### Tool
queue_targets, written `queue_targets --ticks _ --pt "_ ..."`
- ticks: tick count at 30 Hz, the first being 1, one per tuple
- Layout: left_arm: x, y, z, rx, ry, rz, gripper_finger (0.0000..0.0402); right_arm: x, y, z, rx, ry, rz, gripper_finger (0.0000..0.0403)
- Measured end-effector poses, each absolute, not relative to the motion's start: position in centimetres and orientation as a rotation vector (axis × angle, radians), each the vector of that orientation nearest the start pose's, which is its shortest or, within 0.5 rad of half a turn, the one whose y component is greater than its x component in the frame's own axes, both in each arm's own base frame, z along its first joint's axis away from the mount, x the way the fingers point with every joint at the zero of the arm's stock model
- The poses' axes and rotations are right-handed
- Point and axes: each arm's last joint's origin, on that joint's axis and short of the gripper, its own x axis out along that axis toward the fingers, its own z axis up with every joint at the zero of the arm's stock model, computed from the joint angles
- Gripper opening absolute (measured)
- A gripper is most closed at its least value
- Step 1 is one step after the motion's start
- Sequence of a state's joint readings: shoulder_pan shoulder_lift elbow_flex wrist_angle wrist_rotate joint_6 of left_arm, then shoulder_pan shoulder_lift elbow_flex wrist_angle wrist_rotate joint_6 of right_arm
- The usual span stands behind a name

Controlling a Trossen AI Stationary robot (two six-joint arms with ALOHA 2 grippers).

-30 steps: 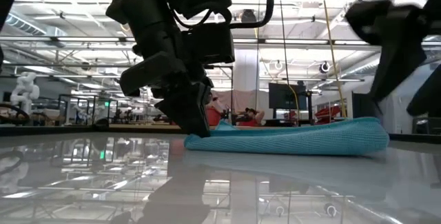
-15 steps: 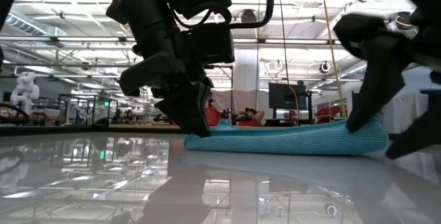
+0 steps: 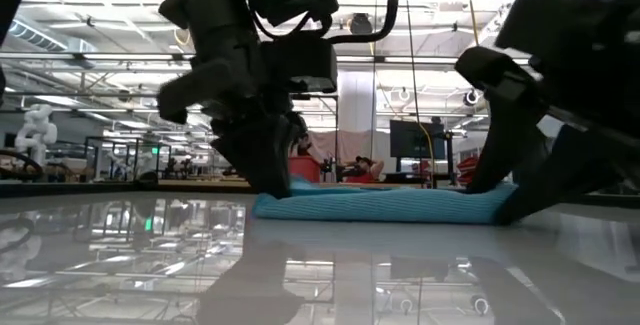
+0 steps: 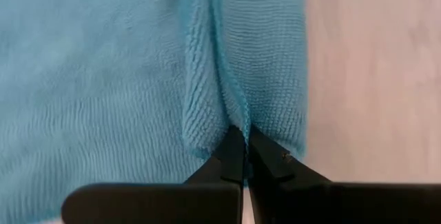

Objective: Roll towel
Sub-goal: Roll the blue microfiber towel

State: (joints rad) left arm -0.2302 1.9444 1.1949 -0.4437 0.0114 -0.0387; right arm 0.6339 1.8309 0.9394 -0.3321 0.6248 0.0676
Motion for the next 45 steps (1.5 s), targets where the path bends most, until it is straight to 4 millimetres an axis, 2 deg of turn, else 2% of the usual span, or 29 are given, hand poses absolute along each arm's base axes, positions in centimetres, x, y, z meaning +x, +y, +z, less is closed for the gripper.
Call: queue_targets --ticks 5,10,14,17,22,25,28,31,37,45 --pt "36.0 -8.7 15.0 0.093 1.236 -0.240 0.0007 27.3 16.5 11.9 -0.566 1.024 -0.047 0.0086" --pt "35.7 -8.8 16.1 0.100 1.282 -0.245 0.0007 27.4 16.1 11.8 -0.572 1.035 -0.058 0.0011" --pt "35.6 -9.1 17.0 0.116 1.255 -0.237 0.0019 27.3 16.1 11.8 -0.566 1.036 -0.061 0.0011" --pt "35.5 -9.1 17.3 0.158 1.242 -0.191 0.0055 27.3 16.2 11.8 -0.554 1.044 -0.045 0.0004" --pt "35.6 -9.0 17.6 0.207 1.207 -0.117 0.0147 27.3 16.2 11.8 -0.533 1.049 -0.040 0.0003" --pt "35.7 -8.9 17.3 0.168 1.187 -0.094 0.0193 27.3 16.2 11.8 -0.532 1.049 -0.039 0.0002" --pt "35.7 -8.1 16.8 0.086 1.199 -0.087 0.0215 27.3 16.2 11.8 -0.523 1.048 -0.040 0.0002" --pt "35.5 -7.2 16.2 -0.029 1.226 -0.107 0.0218 27.3 16.2 11.8 -0.513 1.048 -0.043 0.0002" --pt "35.3 -5.9 15.5 -0.146 1.248 -0.125 0.0212 27.3 16.2 11.8 -0.501 1.047 -0.047 0.0002" --pt "35.6 -6.1 15.5 -0.207 1.207 -0.202 0.0132 27.3 16.2 11.7 -0.476 1.047 -0.056 0.0002"
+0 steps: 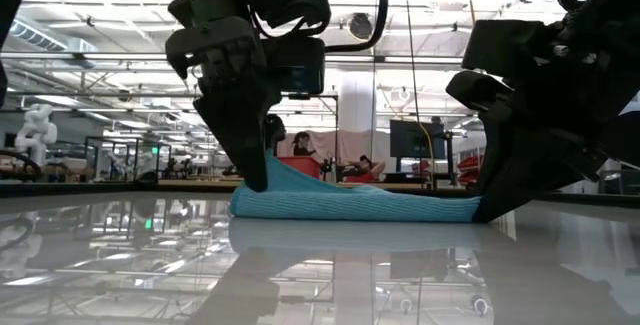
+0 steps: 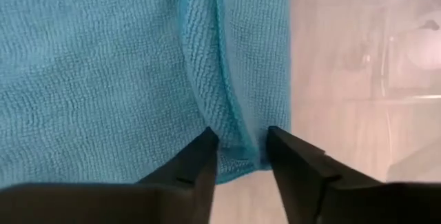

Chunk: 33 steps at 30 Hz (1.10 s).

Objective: Roll towel
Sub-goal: Roll the blue microfiber towel

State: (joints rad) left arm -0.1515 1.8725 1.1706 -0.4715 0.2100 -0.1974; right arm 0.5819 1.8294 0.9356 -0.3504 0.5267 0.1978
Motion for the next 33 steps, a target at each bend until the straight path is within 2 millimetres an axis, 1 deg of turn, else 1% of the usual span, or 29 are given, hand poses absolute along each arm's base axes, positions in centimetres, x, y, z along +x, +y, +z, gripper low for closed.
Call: queue_targets --ticks 6,10,11,14,19,22,29,33 --pt "35.9 -6.2 14.4 -0.231 1.231 -0.234 0.0055 27.3 16.2 11.7 -0.473 1.047 -0.056 0.0002" --pt "35.9 -6.3 14.2 -0.245 1.233 -0.274 0.0015 27.3 16.2 11.7 -0.467 1.047 -0.059 0.0002" --pt "36.0 -6.3 14.2 -0.242 1.230 -0.282 0.0010 27.3 16.2 11.7 -0.462 1.046 -0.061 0.0002" --pt "36.0 -6.3 14.8 -0.240 1.227 -0.285 0.0009 27.3 16.2 11.7 -0.449 1.047 -0.067 0.0002" --pt "36.1 -6.6 16.4 -0.241 1.181 -0.307 0.0010 27.3 16.1 11.7 -0.422 1.054 -0.082 0.0002" --pt "36.1 -7.0 16.9 -0.247 1.184 -0.309 0.0010 27.4 16.0 11.7 -0.398 1.064 -0.083 0.0002" --pt "35.8 -8.9 16.9 -0.243 1.186 -0.349 0.0010 27.5 15.8 11.7 -0.382 1.071 -0.086 0.0002" --pt "35.7 -9.4 16.8 -0.241 1.195 -0.345 0.0010 27.6 15.6 11.7 -0.377 1.074 -0.090 0.0002"
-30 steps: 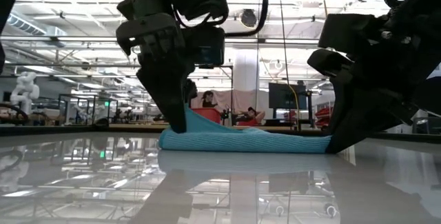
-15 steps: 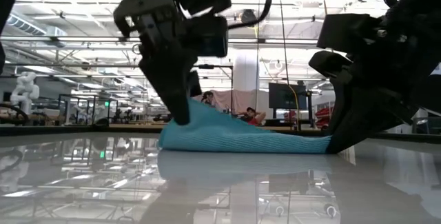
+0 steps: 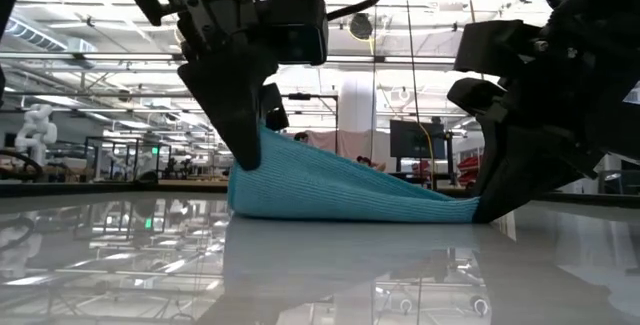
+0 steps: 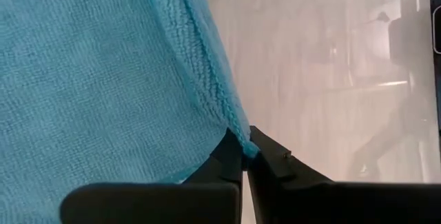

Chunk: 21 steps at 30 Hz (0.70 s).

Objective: Roll towel
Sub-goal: Roll the blue microfiber towel

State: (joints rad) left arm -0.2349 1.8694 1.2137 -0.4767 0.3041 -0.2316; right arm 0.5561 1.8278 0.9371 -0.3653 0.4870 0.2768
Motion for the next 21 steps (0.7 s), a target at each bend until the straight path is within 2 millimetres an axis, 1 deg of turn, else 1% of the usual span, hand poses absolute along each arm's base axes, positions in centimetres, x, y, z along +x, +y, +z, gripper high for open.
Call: queue_targets --ticks 5,11,21 --pt "35.5 -9.6 16.1 -0.244 1.212 -0.308 0.0010 27.7 15.4 11.7 -0.354 1.083 -0.088 0.0002" --pt "35.2 -9.5 14.3 -0.286 1.244 -0.271 0.0010 27.7 15.4 11.7 -0.339 1.085 -0.098 0.0002" --pt "35.2 -9.7 13.7 -0.281 1.249 -0.264 0.0010 27.6 15.4 11.8 -0.336 1.085 -0.094 0.0002"
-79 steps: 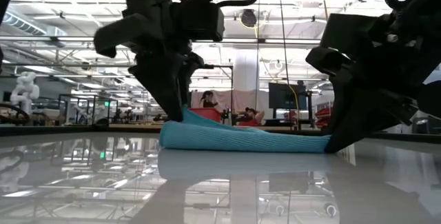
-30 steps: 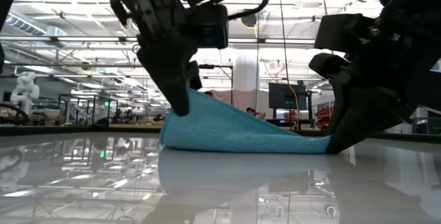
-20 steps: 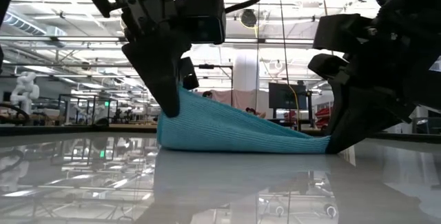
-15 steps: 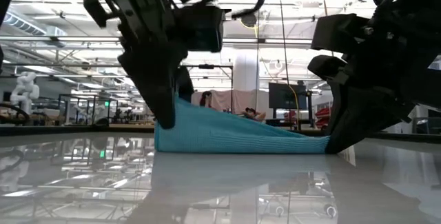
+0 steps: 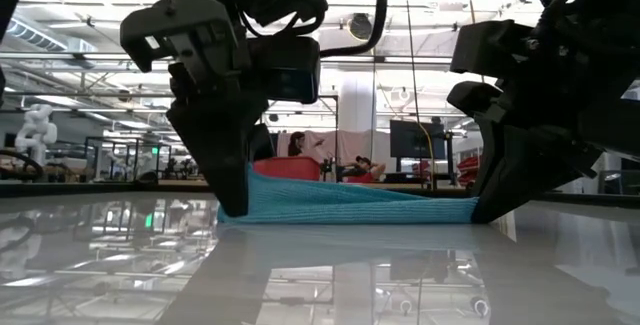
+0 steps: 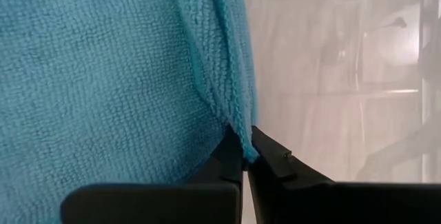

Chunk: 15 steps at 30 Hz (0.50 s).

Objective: Roll towel
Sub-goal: Roll the blue microfiber towel

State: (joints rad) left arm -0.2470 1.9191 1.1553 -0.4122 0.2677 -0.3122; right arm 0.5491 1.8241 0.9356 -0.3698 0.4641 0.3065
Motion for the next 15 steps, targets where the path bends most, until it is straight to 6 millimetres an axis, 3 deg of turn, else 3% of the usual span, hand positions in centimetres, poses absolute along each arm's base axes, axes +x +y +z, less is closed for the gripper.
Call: queue_targets --ticks 7,15 --pt "35.2 -9.8 13.5 -0.261 1.256 -0.247 0.0018 27.4 15.5 12.6 -0.300 1.087 -0.035 0.0002" --pt "35.2 -9.8 13.5 -0.258 1.263 -0.261 0.0109 28.0 14.6 12.9 -0.208 1.130 0.037 0.0002"
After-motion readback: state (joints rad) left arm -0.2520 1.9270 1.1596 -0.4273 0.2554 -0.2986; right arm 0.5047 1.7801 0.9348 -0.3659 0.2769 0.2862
